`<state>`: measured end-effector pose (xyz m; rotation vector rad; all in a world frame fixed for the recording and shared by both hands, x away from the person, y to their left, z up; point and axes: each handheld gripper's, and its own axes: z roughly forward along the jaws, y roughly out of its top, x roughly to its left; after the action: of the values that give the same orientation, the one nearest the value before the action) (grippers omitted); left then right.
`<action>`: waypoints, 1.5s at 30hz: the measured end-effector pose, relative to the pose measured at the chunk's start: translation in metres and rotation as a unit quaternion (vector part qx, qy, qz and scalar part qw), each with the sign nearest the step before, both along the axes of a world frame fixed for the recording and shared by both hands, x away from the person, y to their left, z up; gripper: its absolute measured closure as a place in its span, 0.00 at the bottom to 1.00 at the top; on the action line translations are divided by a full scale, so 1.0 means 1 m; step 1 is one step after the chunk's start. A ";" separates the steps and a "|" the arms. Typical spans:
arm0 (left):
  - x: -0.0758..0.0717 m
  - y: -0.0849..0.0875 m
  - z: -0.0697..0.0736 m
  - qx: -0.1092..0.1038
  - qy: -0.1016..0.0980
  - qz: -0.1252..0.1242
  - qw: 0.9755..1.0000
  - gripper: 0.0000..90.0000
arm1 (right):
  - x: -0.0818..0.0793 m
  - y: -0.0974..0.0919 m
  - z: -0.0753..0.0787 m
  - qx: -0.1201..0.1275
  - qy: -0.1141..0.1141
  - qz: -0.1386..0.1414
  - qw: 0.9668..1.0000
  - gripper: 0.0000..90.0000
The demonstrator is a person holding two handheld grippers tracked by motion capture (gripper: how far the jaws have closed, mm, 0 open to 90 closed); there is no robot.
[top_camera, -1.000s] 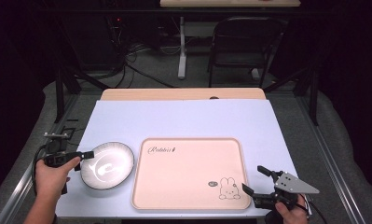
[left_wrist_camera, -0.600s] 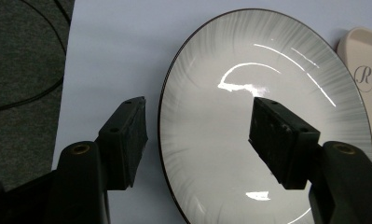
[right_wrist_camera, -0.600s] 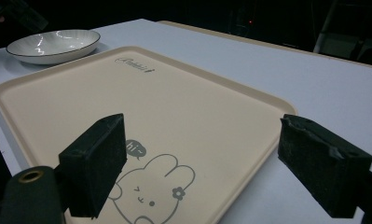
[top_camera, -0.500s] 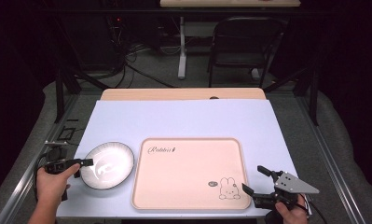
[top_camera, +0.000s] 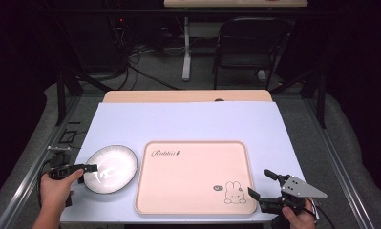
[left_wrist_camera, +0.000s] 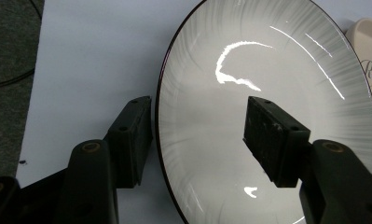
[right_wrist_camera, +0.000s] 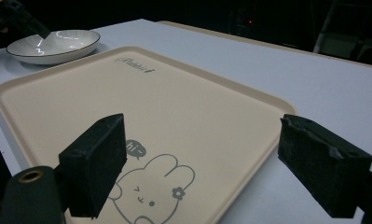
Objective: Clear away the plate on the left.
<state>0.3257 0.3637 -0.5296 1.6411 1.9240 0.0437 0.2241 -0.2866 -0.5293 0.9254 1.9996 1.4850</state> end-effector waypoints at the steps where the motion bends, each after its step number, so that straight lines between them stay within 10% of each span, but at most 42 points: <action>1: 0.000 0.000 -0.001 -0.003 0.000 0.001 1.000 0.47 | 0.000 0.000 0.000 0.000 0.000 0.000 1.000 0.17; 45: 0.011 0.021 -0.015 -0.072 0.047 0.025 0.996 0.84 | 0.000 0.000 0.000 0.000 0.002 0.001 1.000 0.17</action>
<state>0.3370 0.3848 -0.5447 1.5248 1.9884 -0.1511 0.2246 -0.2864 -0.5293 0.9268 2.0043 1.4847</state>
